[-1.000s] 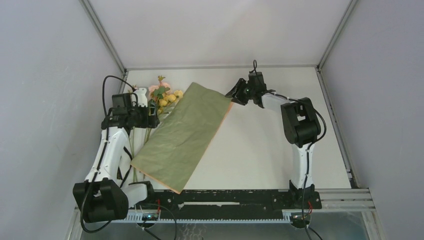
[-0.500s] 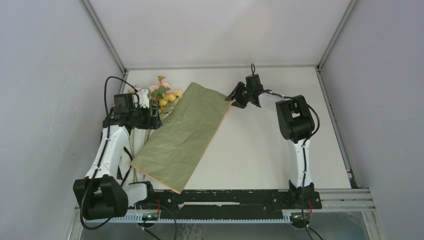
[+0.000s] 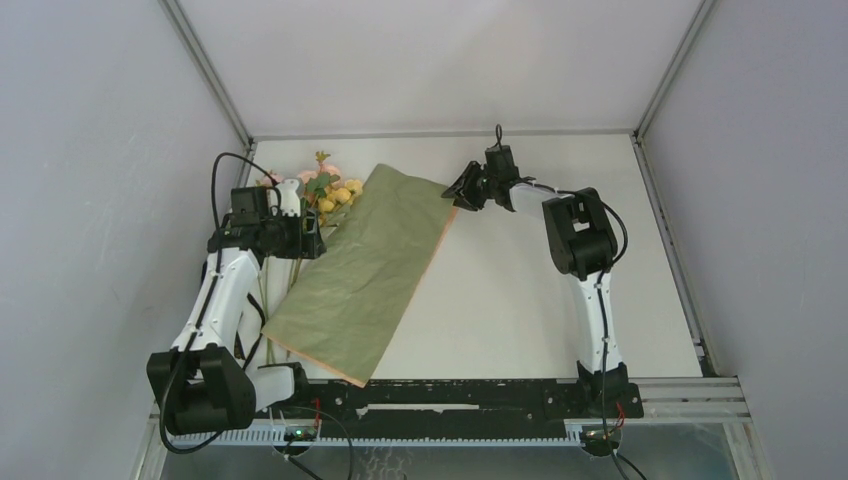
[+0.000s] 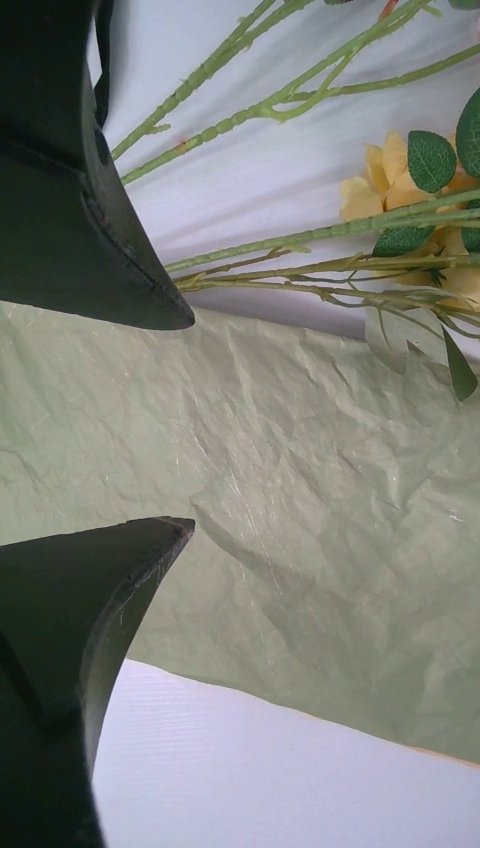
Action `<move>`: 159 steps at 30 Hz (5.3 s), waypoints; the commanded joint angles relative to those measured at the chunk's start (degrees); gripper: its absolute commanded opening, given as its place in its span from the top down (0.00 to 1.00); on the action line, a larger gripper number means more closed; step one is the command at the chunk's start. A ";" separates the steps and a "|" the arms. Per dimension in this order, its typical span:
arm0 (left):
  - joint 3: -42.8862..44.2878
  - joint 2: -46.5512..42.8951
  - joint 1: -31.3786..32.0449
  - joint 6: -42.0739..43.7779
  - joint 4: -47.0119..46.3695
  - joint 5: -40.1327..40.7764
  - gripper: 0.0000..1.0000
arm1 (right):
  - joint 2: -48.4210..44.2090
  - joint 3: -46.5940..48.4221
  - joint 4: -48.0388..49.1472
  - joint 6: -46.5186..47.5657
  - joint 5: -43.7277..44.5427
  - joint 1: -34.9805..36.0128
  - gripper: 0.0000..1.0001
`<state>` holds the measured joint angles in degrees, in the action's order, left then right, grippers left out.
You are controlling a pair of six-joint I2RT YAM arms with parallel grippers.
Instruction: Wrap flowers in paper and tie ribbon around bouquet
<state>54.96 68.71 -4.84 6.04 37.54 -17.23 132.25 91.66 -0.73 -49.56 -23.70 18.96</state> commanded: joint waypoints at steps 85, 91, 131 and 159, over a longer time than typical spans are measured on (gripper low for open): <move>59.44 43.94 24.87 2.51 23.28 -14.41 1.00 | -77.36 -32.30 -34.66 32.22 11.38 -24.75 0.08; 65.86 54.51 24.13 1.86 19.98 -9.42 1.00 | -69.59 -38.01 -28.11 31.48 13.95 -26.78 0.12; 70.37 68.72 26.91 -27.11 -2.60 0.92 1.00 | -57.23 -38.05 -26.70 29.15 21.05 -13.62 0.27; 47.35 41.61 30.26 2.95 0.14 22.71 0.29 | -50.67 -39.06 -28.95 26.08 26.46 -1.44 0.42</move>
<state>114.52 122.28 23.51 3.57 37.32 3.90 84.66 52.90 -28.45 -21.34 -0.32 15.35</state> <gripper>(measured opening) 0.732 0.598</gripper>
